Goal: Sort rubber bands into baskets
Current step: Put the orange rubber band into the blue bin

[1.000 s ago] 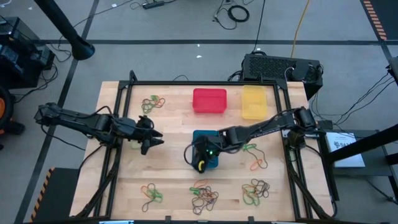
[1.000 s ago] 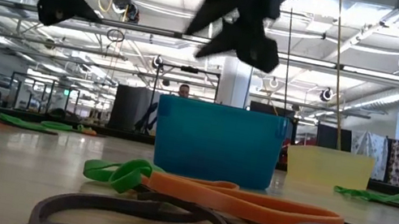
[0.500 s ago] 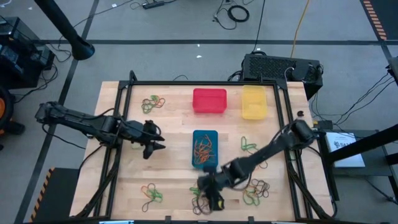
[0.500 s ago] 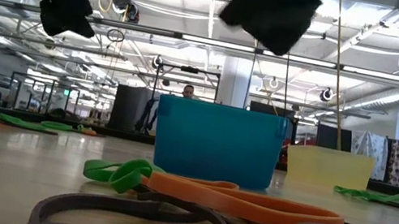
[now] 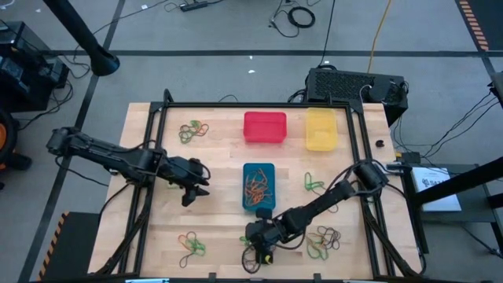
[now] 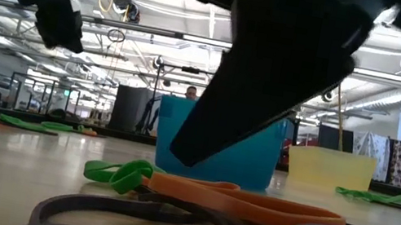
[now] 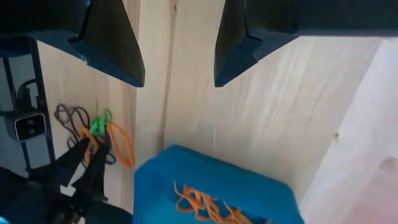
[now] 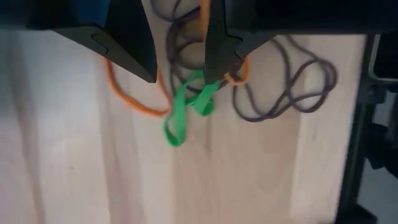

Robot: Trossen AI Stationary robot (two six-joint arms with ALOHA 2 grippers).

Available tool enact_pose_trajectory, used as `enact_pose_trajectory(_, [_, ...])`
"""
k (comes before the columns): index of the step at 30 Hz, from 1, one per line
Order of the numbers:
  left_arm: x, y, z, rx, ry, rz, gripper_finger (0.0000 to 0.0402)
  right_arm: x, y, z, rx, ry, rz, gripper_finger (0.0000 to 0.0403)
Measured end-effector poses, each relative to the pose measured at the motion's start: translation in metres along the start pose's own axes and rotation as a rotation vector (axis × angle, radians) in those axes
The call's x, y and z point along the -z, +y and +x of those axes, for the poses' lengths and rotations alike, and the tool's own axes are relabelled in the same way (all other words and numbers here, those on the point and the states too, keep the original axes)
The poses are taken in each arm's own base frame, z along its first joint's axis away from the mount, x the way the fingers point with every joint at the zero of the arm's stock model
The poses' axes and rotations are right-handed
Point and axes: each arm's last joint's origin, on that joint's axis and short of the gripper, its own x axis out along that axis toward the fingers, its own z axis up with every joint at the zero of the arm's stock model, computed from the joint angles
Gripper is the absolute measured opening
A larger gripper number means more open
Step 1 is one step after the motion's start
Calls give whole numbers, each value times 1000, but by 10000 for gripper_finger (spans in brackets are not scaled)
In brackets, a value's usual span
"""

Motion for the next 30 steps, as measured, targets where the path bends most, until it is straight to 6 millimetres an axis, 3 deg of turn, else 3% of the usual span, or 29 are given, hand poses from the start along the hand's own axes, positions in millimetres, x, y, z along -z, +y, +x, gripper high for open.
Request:
enact_pose_trajectory(13, [-2, -1, 3, 12, -17, 0, 200, 9, -9, 0, 77, 101, -37, 126])
enact_pose_trajectory(30, [-4, -2, 3, 22, -36, -25, 200, 7, -11, 0, 106, 82, -53, 73])
